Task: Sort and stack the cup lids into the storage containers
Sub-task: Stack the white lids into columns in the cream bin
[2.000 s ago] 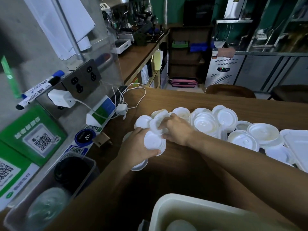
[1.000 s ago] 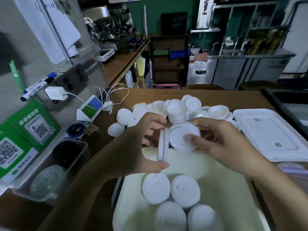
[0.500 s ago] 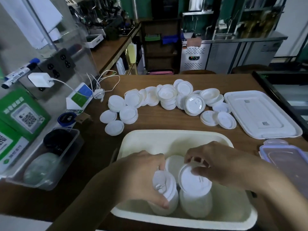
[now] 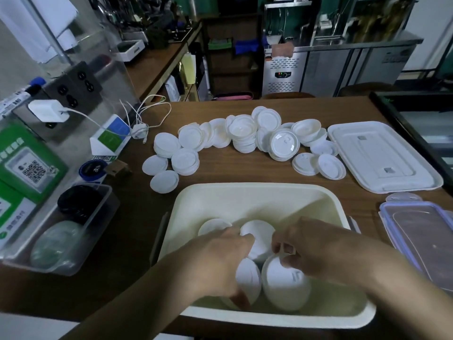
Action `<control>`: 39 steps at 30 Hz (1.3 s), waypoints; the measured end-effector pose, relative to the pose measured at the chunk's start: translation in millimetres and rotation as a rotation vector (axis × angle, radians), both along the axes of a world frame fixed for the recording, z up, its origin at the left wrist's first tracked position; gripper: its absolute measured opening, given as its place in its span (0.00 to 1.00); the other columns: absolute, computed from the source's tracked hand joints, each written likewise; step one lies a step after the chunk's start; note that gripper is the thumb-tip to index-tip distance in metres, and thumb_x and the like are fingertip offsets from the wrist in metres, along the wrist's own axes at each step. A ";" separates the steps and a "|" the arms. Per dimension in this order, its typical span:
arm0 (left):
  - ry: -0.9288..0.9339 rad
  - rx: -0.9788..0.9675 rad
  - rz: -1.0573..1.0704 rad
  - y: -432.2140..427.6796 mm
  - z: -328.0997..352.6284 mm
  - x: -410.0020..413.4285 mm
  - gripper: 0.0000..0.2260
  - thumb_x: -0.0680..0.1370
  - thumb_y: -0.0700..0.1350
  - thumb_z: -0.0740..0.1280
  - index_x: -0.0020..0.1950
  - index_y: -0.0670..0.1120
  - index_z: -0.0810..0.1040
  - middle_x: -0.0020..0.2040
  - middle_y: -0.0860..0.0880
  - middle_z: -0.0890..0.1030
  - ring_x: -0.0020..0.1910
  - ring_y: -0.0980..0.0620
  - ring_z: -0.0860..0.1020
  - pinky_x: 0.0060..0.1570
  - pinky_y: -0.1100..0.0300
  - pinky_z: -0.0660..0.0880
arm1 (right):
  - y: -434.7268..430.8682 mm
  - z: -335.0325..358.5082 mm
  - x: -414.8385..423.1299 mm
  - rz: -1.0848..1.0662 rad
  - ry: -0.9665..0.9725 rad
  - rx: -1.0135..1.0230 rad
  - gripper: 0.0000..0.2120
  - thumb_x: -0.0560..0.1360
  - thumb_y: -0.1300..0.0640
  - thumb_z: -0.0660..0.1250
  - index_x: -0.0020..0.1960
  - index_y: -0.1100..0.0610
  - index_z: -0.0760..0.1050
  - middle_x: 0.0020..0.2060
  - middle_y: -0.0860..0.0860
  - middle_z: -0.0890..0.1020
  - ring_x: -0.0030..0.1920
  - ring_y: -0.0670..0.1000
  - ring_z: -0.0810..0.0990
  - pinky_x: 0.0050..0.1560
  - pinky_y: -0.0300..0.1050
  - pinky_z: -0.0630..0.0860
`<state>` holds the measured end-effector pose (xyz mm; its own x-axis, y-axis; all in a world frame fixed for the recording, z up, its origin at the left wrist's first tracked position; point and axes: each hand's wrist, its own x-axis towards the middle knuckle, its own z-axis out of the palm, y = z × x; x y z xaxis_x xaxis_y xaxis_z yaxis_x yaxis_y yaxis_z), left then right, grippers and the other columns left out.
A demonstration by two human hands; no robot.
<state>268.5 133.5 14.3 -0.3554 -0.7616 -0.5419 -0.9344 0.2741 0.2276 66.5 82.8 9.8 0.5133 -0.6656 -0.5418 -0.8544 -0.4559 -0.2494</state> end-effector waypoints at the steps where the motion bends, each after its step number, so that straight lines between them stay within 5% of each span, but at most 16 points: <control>1: -0.002 -0.004 -0.003 0.1 -2.2 0.6 0.27 0.71 0.60 0.79 0.61 0.54 0.69 0.57 0.55 0.70 0.53 0.53 0.71 0.37 0.59 0.65 | 0.1 -2.8 0.7 0.001 0.005 0.004 0.14 0.82 0.49 0.66 0.67 0.43 0.74 0.62 0.48 0.77 0.62 0.52 0.77 0.61 0.47 0.76; 8: 0.014 -0.101 -0.073 -5.3 -0.2 10.3 0.21 0.75 0.57 0.75 0.61 0.56 0.69 0.54 0.58 0.70 0.55 0.54 0.72 0.44 0.59 0.70 | 16.0 9.7 -9.5 0.130 -0.068 -0.106 0.19 0.78 0.43 0.69 0.66 0.41 0.69 0.59 0.38 0.72 0.62 0.47 0.75 0.59 0.44 0.73; 19: 0.025 -0.029 -0.119 -8.1 -8.0 13.7 0.24 0.74 0.53 0.77 0.65 0.60 0.70 0.62 0.58 0.72 0.58 0.54 0.71 0.45 0.60 0.69 | 23.3 7.8 1.0 0.212 0.008 -0.072 0.28 0.72 0.46 0.76 0.69 0.43 0.70 0.51 0.40 0.63 0.57 0.50 0.77 0.55 0.47 0.77; 31: 0.011 -0.081 -0.145 -5.9 -12.4 11.8 0.23 0.75 0.49 0.76 0.66 0.55 0.71 0.63 0.55 0.73 0.58 0.52 0.73 0.45 0.59 0.68 | 23.3 4.7 6.8 0.170 0.048 -0.067 0.28 0.72 0.48 0.77 0.69 0.43 0.72 0.62 0.41 0.70 0.60 0.52 0.77 0.58 0.48 0.77; 39: 0.020 -0.132 -0.183 -7.5 -10.3 14.6 0.20 0.73 0.54 0.77 0.58 0.56 0.71 0.53 0.58 0.68 0.49 0.55 0.69 0.39 0.60 0.63 | 19.0 1.8 4.4 0.185 0.006 -0.049 0.28 0.71 0.46 0.78 0.68 0.43 0.71 0.58 0.41 0.69 0.56 0.50 0.76 0.58 0.48 0.77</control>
